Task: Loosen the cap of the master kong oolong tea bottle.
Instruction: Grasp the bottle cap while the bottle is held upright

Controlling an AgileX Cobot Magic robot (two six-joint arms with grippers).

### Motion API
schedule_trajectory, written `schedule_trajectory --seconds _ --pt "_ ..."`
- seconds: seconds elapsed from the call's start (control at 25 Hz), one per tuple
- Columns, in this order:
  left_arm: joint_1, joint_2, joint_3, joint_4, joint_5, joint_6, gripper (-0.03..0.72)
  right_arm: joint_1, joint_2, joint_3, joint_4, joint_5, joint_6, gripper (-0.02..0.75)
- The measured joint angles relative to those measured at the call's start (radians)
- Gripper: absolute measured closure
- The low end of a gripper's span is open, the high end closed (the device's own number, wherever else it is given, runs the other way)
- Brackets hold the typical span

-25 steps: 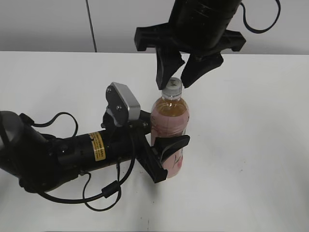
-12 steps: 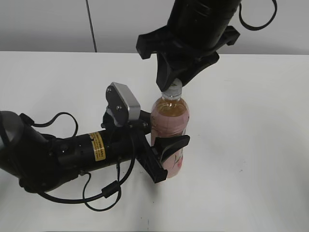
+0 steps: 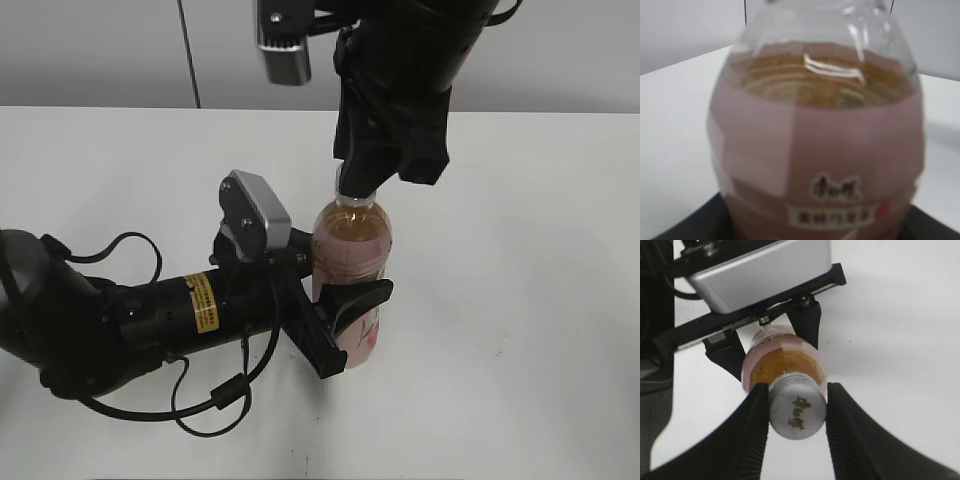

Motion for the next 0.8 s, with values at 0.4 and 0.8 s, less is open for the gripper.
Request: schedule_trajectory --seconds 0.4,0.8 --pt "0.000 0.000 -0.002 -0.004 0.001 0.000 0.315 0.001 -0.002 0.000 -0.014 0.000 -0.156 0.472" --pt "0.000 0.000 -0.002 -0.002 0.001 0.000 0.315 0.000 -0.016 -0.001 -0.025 0.001 0.258 0.197"
